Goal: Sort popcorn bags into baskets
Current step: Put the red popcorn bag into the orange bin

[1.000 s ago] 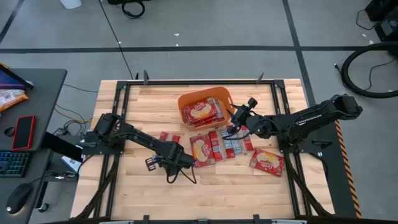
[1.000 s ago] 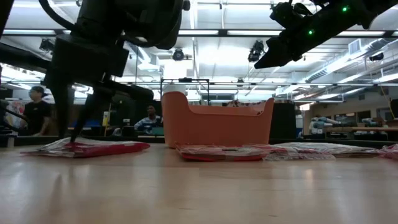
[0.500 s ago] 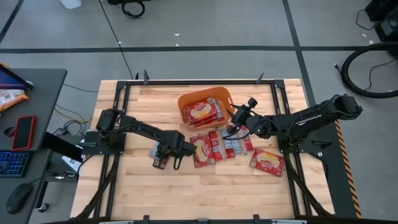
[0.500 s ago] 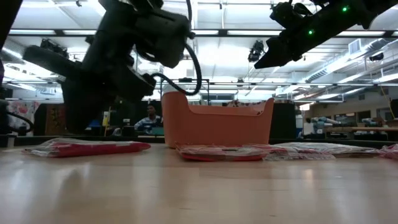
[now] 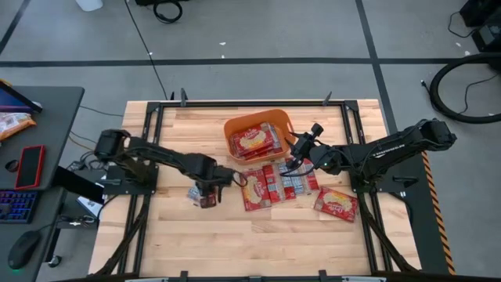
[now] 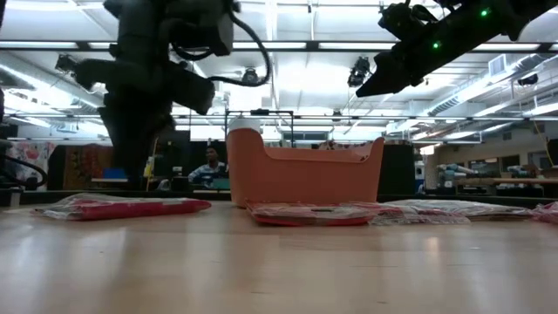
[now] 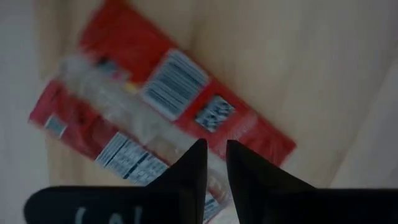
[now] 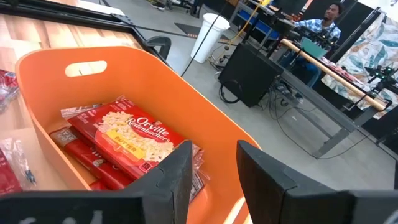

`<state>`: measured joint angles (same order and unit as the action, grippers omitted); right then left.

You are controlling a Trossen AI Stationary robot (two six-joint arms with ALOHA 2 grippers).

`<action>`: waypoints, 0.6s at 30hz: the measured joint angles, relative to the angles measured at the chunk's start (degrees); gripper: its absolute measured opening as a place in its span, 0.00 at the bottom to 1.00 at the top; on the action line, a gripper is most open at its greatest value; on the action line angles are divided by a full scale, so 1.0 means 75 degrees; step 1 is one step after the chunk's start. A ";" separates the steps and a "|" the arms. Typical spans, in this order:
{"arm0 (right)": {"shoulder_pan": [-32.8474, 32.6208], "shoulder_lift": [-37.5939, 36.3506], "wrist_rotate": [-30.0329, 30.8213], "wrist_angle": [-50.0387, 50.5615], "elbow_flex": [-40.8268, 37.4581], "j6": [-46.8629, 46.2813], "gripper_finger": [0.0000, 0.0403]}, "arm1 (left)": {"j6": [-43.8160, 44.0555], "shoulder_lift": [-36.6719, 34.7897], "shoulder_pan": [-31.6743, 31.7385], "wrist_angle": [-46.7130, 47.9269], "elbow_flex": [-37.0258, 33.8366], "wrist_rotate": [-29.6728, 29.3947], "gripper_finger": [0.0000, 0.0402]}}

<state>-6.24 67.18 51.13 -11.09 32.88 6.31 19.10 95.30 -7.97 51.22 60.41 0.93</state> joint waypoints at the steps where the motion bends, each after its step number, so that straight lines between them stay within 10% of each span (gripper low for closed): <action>1: 0.0000 0.0000 0.0000 -0.0006 0.0000 -0.0019 0.32 | 0.0467 -0.0109 0.0000 -0.0111 -0.0121 -0.0127 0.17; 18: 0.0009 0.0006 -0.0182 -0.0112 -0.0003 -0.0008 0.32 | 0.3118 -0.0261 -0.0283 -0.0864 -0.0753 -0.1174 0.49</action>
<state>-6.17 67.22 49.77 -11.93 32.86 6.25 42.48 93.34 -10.09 44.75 54.77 -7.88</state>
